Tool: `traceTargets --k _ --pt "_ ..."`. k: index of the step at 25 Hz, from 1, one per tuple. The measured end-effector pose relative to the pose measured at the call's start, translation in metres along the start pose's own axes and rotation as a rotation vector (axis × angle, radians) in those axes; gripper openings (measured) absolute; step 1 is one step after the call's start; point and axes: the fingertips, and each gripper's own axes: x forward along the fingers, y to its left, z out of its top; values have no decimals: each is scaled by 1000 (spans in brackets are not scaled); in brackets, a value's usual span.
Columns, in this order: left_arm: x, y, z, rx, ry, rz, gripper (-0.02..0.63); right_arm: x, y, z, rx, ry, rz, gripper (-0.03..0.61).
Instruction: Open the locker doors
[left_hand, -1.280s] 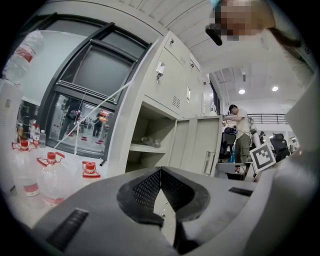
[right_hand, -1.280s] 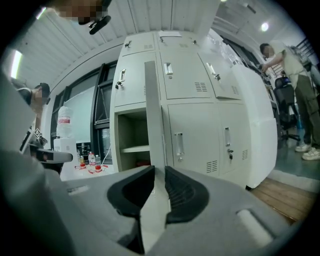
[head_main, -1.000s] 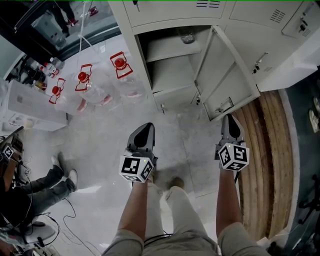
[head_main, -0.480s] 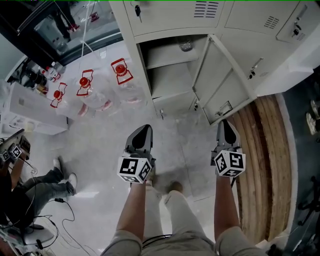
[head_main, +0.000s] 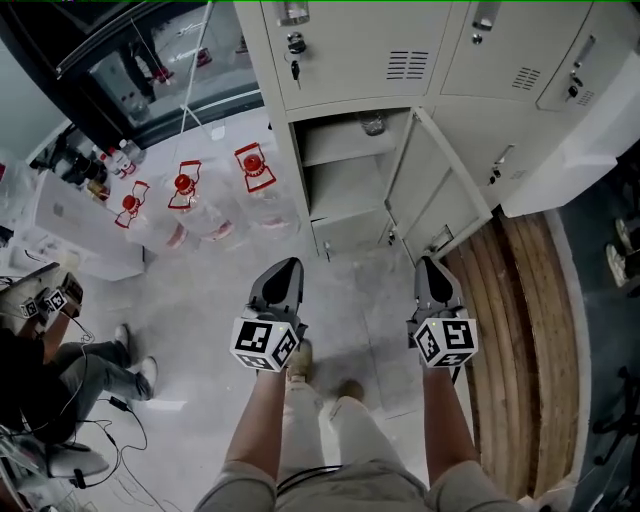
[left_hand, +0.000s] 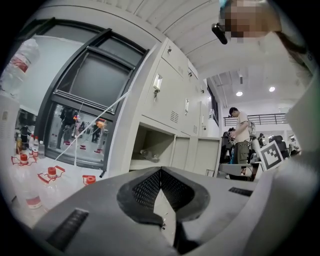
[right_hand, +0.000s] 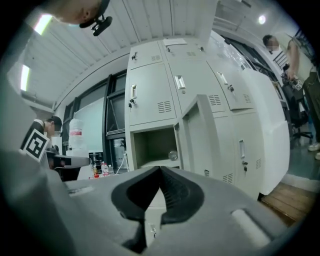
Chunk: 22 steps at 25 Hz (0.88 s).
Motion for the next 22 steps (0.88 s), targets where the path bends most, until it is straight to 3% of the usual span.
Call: traceTargets --k 14,22 --pt "-41 -21 95 -3 -56 26 -2 -11 78 101 10 -79 205 0" --pt "-46 -17 137 12 -39 19 -2 11 118 155 -8 -113 291 0"
